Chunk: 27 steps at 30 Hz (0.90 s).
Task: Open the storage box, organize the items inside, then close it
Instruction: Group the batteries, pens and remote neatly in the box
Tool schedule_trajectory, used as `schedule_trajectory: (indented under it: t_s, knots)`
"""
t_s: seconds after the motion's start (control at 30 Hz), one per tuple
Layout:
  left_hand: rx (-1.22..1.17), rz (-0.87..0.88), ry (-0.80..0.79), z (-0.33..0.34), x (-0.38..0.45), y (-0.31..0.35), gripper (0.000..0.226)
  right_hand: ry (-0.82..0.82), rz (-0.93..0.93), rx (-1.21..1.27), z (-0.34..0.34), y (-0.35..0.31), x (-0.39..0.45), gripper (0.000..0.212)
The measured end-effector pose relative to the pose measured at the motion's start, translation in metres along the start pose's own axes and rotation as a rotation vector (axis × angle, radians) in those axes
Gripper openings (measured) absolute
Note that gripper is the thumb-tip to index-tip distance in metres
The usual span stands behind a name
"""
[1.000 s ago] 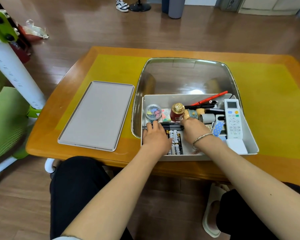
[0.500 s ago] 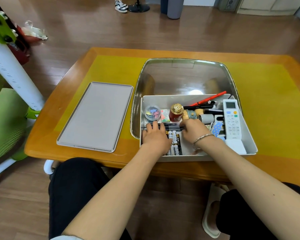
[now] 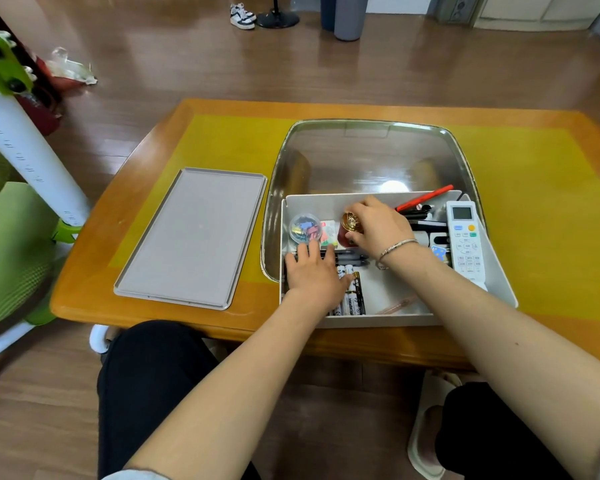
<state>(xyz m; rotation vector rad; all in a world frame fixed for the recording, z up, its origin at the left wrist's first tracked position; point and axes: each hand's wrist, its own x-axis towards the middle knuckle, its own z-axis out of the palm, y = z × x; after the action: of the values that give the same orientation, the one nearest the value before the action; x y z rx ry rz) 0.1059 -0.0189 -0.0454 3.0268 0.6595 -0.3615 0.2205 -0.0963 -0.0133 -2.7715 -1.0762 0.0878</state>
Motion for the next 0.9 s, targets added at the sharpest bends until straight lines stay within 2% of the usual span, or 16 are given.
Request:
schedule_trajectory:
  t_s: [0.23, 0.37, 0.43, 0.53, 0.63, 0.9]
  knots:
    - [-0.018, 0.020, 0.060, -0.002, -0.001, 0.001, 0.073, -0.005, -0.009, 0.031, 0.002, -0.003, -0.001, 0.048]
    - [-0.147, 0.064, 0.220, -0.003, -0.002, -0.004, 0.057, -0.002, -0.024, 0.121, -0.007, 0.004, -0.012, 0.060]
    - [-0.216, 0.061, 0.256, -0.005, 0.000, -0.005, 0.058, 0.037, -0.029, 0.126, -0.013, 0.012, -0.022, 0.057]
    - [-0.238, 0.028, 0.129, -0.009, 0.009, -0.009, 0.073, 0.074, -0.032, 0.104, -0.025, 0.023, -0.039, 0.037]
    - [-0.189, 0.012, 0.030, -0.010, 0.014, -0.013, 0.076, 0.050, -0.027, 0.054, -0.036, 0.033, -0.057, 0.023]
    - [-0.136, 0.003, -0.058, -0.016, 0.017, -0.012, 0.086, -0.306, -0.092, -0.128, -0.045, 0.051, -0.087, 0.021]
